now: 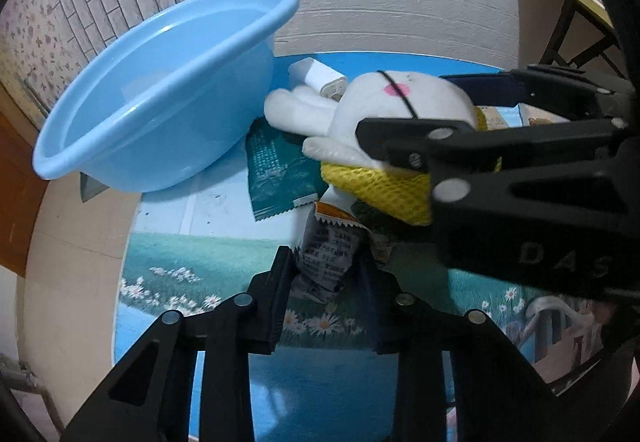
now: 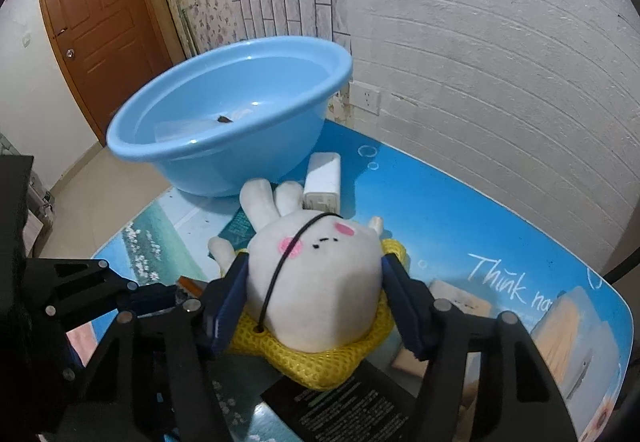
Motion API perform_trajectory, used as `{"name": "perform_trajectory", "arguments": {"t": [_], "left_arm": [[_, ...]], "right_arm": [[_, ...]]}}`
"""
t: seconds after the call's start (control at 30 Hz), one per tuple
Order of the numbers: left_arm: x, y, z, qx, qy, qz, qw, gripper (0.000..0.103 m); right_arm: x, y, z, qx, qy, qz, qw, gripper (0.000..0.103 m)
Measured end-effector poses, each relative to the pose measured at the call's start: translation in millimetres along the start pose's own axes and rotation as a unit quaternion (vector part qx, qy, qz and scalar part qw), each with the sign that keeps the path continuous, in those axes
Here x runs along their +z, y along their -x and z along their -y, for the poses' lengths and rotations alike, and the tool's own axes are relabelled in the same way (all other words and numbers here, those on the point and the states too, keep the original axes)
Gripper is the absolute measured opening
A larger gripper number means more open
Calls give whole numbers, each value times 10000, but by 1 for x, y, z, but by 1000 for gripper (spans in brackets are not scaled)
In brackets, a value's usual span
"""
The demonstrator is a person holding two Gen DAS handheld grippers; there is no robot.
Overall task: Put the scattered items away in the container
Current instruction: 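Grasp the bunny with the right gripper while the left gripper grasps the small snack packet, then carry bunny and packet over the basin and release both into it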
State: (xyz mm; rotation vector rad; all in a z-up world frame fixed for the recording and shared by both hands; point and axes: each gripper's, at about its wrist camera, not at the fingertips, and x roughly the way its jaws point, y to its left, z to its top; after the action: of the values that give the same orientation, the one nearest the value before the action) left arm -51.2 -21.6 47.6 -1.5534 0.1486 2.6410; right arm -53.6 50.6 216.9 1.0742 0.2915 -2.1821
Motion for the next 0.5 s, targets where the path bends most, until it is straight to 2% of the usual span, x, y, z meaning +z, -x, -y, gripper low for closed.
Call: {"name": "perform_trajectory", "arguments": {"t": [0.27,0.5], "left_arm": [[-2,50,-4,191,58,203,9996,25],[10,97,-4,334,176,506,9980,24]], "right_arm": [[15,44,-11,63,72,534,9985,64],[28,78,-20,149,152,928,9955,64]]}}
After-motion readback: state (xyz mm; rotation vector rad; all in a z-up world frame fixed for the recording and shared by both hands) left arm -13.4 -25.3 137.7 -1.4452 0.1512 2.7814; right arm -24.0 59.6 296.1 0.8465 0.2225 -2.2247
